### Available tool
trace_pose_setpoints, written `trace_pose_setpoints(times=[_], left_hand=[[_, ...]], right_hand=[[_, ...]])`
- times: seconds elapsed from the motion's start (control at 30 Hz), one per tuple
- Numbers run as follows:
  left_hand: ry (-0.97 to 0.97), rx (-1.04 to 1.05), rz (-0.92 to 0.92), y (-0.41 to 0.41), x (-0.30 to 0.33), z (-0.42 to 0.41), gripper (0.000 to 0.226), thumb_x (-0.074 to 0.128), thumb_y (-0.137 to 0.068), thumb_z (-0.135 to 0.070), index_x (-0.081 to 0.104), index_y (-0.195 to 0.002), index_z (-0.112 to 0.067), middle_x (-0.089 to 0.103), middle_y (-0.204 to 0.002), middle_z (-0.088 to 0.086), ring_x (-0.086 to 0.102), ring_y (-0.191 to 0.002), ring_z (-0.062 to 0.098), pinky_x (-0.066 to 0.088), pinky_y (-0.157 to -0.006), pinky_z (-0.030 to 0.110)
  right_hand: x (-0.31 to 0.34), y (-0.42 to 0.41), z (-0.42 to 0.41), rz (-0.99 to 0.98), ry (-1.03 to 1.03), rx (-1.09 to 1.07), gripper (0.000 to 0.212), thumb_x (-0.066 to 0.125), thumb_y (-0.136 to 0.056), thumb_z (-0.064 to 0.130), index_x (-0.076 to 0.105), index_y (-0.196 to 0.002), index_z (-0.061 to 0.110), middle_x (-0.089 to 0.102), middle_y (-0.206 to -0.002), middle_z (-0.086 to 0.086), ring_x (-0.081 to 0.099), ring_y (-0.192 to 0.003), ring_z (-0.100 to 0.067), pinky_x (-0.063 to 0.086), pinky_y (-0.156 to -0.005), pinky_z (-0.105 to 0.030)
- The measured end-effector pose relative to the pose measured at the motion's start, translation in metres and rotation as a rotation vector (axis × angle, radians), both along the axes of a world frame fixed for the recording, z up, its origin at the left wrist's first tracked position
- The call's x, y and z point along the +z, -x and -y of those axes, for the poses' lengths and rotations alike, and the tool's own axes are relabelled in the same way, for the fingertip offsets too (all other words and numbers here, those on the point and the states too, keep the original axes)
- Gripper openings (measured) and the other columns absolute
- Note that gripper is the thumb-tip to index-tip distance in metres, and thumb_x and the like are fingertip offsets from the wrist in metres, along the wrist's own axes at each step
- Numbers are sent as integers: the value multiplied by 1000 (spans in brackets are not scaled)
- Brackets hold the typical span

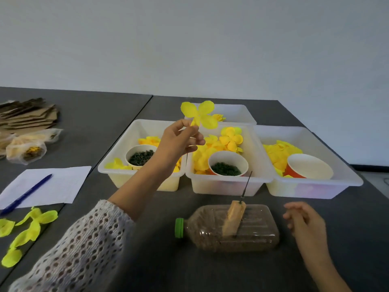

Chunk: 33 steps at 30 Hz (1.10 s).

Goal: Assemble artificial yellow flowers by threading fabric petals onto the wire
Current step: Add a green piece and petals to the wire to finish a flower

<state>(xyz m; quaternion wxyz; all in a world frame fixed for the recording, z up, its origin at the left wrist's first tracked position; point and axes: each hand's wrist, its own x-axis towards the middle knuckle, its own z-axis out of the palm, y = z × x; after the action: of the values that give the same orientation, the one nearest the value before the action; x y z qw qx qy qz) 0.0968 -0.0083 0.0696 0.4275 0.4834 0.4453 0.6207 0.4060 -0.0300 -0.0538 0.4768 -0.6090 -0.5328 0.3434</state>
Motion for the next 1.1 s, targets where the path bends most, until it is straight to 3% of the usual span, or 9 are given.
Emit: trace_pose_setpoints(times=[0.17, 0.3, 0.47, 0.57, 0.67, 0.77, 0.83, 1.0, 1.1], left_hand=[[-71, -140, -171, -44, 0, 18, 16, 52, -101, -12, 52, -85, -10, 64, -64, -3, 63, -62, 9, 47, -60, 20], [-148, -190, -290, -66, -6, 21, 12, 56, -99, -10, 57, -86, -8, 65, -63, -3, 61, -62, 12, 45, -60, 20], [-200, -149, -333, -74, -6, 20, 18, 56, -99, -12, 58, -82, -10, 65, -63, -2, 61, -61, 12, 44, -61, 15], [-179, -119, -337, -76, -2, 22, 23, 56, -99, -12, 58, -76, -12, 65, -63, 0, 60, -60, 11, 43, -59, 14], [-142, -116, -318, -76, 4, 26, 26, 54, -99, -9, 57, -73, -12, 64, -63, 4, 58, -58, 10, 43, -57, 14], [-82, -155, -333, -76, 13, 33, 29, 53, -99, -10, 57, -71, -10, 63, -64, 5, 57, -58, 8, 44, -57, 15], [24, -261, -365, -75, 19, 37, 30, 52, -100, -15, 56, -70, -11, 64, -64, 0, 58, -59, 5, 44, -58, 18], [304, -529, -476, -71, 24, 44, 33, 45, -102, -25, 63, -74, -20, 65, -66, -4, 60, -62, 7, 42, -58, 20], [338, -383, -522, -69, 22, 43, 43, 29, -103, -49, 60, -90, -22, 70, -76, -3, 63, -65, 8, 41, -61, 26]], right_hand=[[78, 42, 10, -195, -251, 218, 7, 53, -92, 35, 59, -94, 39, 60, -77, -2, 51, -56, -11, 41, -45, -21], [120, 68, 10, -192, -143, 456, 40, 52, -82, 69, 52, -105, 36, 62, -86, -7, 54, -57, -10, 40, -45, -21], [146, 72, -1, -125, -188, 409, 3, 56, -95, 13, 54, -96, 10, 63, -67, -5, 43, -42, -13, 35, -38, -19], [146, 66, -2, -140, -235, 398, 14, 47, -100, 11, 56, -89, 11, 61, -64, -8, 44, -43, -16, 36, -41, -22], [136, 55, 0, -62, -422, 330, 31, 36, -97, 4, 56, -111, 23, 63, -94, -7, 56, -60, -16, 45, -52, -30], [126, 42, 0, 479, -740, 242, 63, 45, -90, -3, 40, -138, 37, 44, -137, 5, 50, -106, -14, 47, -83, -27], [124, 39, -1, 667, -819, 273, 69, 62, -85, -3, 43, -138, 36, 32, -146, 3, 39, -117, -20, 44, -88, -30], [135, 39, -6, 563, -837, 425, 8, 65, -85, 18, 70, -92, 19, 59, -104, 10, 47, -99, -15, 44, -80, -30], [146, 41, -8, 245, -540, 527, 13, 61, -92, 21, 65, -82, 28, 63, -72, 16, 55, -70, -6, 45, -65, -21]])
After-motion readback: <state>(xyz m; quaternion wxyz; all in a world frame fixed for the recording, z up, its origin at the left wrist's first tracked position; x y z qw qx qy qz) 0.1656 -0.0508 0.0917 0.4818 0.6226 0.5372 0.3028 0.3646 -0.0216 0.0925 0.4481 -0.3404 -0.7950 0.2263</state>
